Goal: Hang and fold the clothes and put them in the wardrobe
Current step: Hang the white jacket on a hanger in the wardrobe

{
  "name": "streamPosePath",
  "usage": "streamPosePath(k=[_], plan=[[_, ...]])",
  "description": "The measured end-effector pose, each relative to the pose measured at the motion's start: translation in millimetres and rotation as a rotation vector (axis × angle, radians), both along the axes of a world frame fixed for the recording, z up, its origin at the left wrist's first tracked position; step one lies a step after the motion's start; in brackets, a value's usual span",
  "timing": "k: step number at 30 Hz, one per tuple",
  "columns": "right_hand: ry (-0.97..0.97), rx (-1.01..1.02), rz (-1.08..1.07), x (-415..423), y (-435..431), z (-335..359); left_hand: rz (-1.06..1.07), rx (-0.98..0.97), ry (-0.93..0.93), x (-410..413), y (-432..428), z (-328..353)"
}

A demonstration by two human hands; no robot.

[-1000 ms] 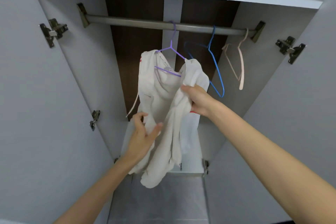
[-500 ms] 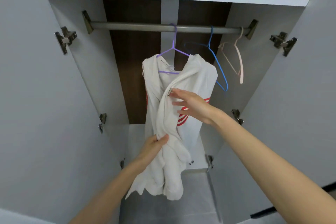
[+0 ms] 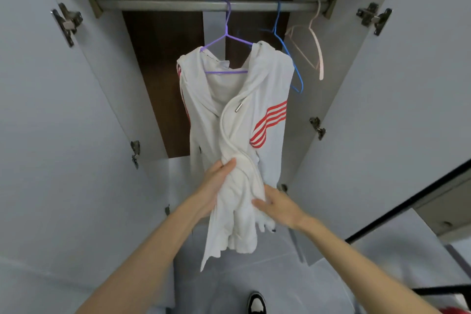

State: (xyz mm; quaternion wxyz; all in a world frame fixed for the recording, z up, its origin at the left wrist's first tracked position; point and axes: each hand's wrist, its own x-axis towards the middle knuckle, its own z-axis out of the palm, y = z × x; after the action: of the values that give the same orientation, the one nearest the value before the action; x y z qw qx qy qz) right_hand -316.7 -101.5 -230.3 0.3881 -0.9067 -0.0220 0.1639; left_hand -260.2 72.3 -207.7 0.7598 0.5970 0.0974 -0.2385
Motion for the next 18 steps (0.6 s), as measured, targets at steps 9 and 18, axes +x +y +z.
streamPosePath(k=[9,18], plan=[[-0.129,0.130,-0.078,-27,6,42,0.057,0.139,-0.131,-24,21,-9],[-0.075,-0.088,-0.035,-48,44,23,-0.026,-0.092,-0.071,-29,-3,24]])
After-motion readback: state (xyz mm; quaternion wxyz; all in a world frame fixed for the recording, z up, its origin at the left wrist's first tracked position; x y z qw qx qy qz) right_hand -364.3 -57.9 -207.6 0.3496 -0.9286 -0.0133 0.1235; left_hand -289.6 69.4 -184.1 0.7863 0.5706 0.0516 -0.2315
